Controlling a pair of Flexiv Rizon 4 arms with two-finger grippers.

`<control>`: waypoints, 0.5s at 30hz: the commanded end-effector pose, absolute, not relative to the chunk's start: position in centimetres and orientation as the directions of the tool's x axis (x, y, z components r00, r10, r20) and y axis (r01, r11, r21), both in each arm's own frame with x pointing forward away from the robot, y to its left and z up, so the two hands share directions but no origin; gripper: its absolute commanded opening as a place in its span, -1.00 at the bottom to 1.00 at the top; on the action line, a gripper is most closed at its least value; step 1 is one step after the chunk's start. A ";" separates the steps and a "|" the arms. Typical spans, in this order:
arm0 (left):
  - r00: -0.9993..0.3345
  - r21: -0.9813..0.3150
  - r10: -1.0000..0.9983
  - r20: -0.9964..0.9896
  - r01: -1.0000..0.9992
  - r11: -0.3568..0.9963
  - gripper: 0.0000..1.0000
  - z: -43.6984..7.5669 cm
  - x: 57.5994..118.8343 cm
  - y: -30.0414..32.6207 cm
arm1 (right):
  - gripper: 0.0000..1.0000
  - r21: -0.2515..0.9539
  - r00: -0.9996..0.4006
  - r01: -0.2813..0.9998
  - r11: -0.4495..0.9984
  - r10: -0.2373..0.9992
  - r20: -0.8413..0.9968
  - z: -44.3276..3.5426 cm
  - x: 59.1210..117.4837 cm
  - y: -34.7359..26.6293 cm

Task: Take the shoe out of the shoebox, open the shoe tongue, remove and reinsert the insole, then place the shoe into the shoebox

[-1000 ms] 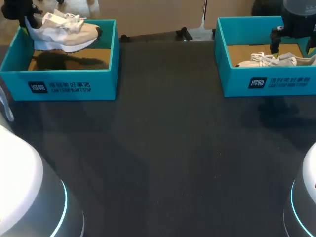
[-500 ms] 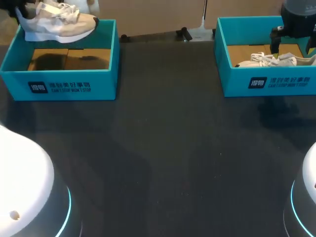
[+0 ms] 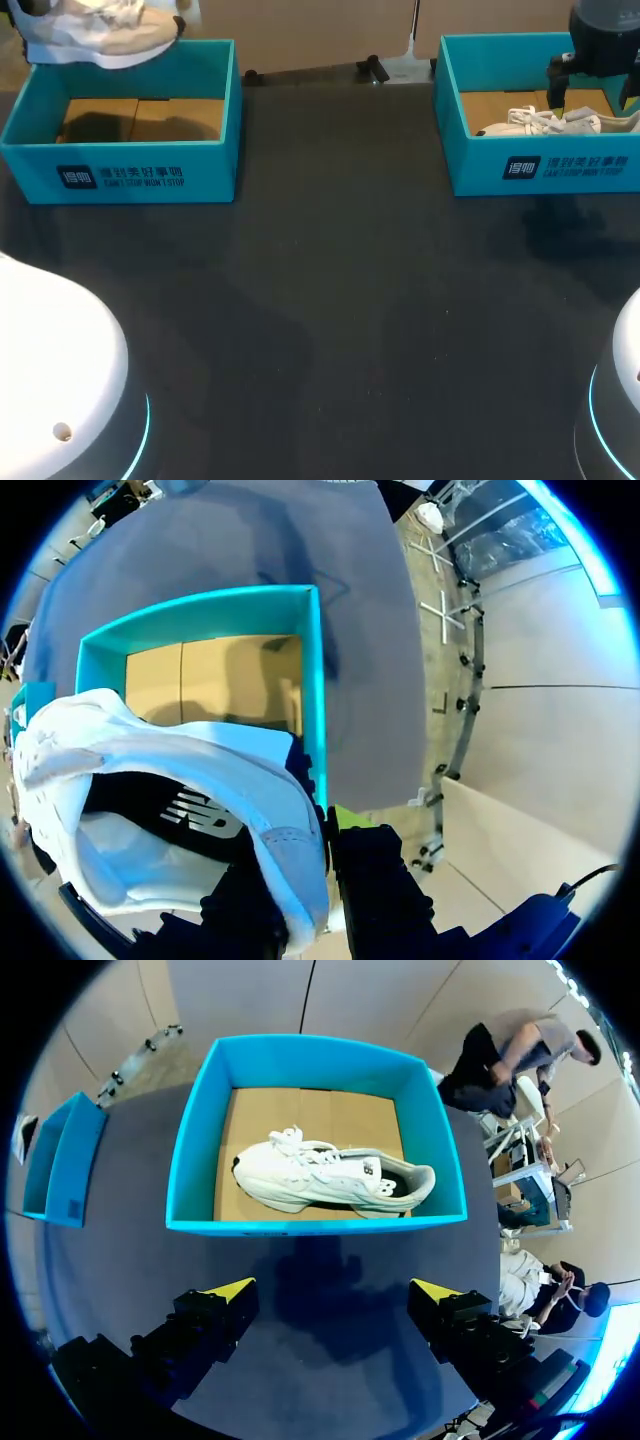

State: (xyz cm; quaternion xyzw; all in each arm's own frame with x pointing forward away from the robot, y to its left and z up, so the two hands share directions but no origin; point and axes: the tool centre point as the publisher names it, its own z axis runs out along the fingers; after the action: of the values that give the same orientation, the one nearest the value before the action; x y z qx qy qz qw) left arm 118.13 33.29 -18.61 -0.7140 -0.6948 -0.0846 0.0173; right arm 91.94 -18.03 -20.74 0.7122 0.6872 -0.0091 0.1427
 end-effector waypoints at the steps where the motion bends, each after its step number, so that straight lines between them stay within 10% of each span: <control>1: 0.011 0.094 0.987 0.162 0.995 -0.026 -1.00 -16.7 117.8 33.7 | 1.00 0.192 0.056 0.981 -0.015 0.976 -0.209 -20.8 91.9 -18.1; 15: -0.010 0.097 0.983 0.181 0.995 -0.008 -1.00 -15.8 117.9 34.2 | 1.00 0.192 0.056 0.981 -0.015 0.976 -0.209 -20.8 91.9 -18.1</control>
State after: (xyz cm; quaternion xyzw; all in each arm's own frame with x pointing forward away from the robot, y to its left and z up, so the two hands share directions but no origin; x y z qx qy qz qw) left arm 117.91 34.18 -16.02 -0.7027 -0.7040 -0.0990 0.0300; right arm 91.94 -18.03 -20.74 0.7122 0.6872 -0.0091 0.1427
